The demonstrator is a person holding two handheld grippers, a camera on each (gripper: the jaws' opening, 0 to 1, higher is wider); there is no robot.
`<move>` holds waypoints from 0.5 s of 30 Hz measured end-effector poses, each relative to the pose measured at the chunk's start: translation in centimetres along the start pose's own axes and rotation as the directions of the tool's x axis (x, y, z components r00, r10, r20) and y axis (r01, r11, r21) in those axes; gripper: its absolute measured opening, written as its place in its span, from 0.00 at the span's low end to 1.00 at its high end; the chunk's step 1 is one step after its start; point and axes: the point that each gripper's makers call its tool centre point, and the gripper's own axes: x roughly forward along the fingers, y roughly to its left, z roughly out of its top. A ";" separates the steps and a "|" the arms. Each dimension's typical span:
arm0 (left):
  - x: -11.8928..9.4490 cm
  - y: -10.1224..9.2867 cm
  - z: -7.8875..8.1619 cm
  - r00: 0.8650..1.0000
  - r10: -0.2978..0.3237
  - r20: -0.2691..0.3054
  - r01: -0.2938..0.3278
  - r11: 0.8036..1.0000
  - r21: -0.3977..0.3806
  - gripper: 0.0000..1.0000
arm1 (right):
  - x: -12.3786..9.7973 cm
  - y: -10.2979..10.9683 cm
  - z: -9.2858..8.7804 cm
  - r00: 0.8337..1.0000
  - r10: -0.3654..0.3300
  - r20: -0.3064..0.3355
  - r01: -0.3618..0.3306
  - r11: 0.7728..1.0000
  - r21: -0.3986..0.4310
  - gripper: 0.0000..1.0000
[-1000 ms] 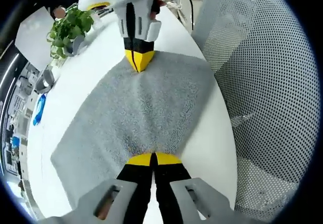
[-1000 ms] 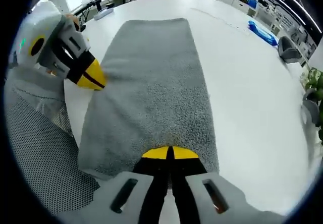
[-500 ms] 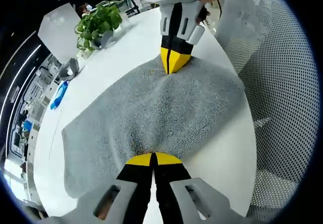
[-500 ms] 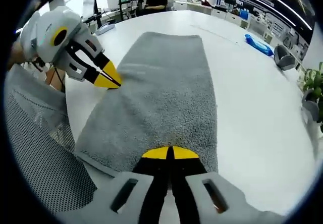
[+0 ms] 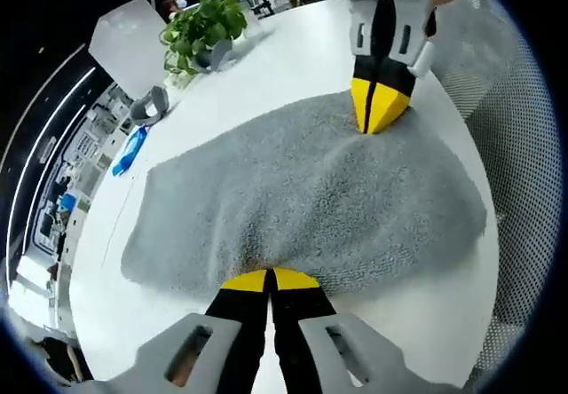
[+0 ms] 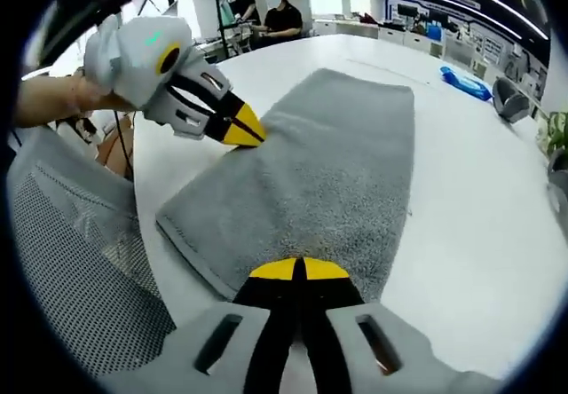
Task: Fold the towel on the table until its edges align and the towel forms a compact rectangular stack.
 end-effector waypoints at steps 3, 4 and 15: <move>0.1 0.2 -0.1 1.000 0.015 0.015 -0.015 1.000 0.017 0.00 | 0.2 0.1 0.2 1.000 -0.003 0.007 0.003 1.000 -0.015 0.00; 0.1 0.2 -0.1 1.000 0.021 0.019 -0.021 0.999 0.028 0.00 | 0.2 0.2 0.2 1.000 -0.006 0.007 0.006 1.000 -0.020 0.00; 0.7 1.6 -0.2 0.998 0.063 0.022 -0.063 0.998 0.017 0.00 | 0.8 0.8 0.7 1.000 -0.011 0.027 0.015 0.991 -0.136 0.00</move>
